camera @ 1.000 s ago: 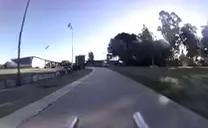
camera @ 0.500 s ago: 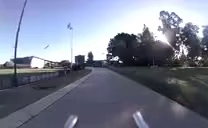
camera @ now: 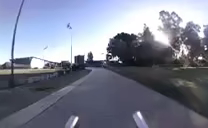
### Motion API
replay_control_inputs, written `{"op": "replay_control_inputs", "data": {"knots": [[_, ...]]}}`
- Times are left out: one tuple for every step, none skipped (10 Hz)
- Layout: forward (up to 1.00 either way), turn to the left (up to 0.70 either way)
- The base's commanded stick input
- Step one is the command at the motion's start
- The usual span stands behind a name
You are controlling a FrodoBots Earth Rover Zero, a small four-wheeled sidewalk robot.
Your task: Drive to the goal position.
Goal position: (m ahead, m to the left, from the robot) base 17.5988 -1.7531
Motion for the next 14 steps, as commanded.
{"op": "replay_control_inputs", "data": {"knots": [[1.00,0.00],[1.00,0.00],[1.00,0.01],[1.00,0.02],[1.00,0.19],[1.00,0.39],[1.00,0.00],[1.00,0.00],[1.00,0.00],[1.00,0.00],[1.00,0.00],[1.00,0.00],[1.00,0.00],[1.00,0.09]]}}
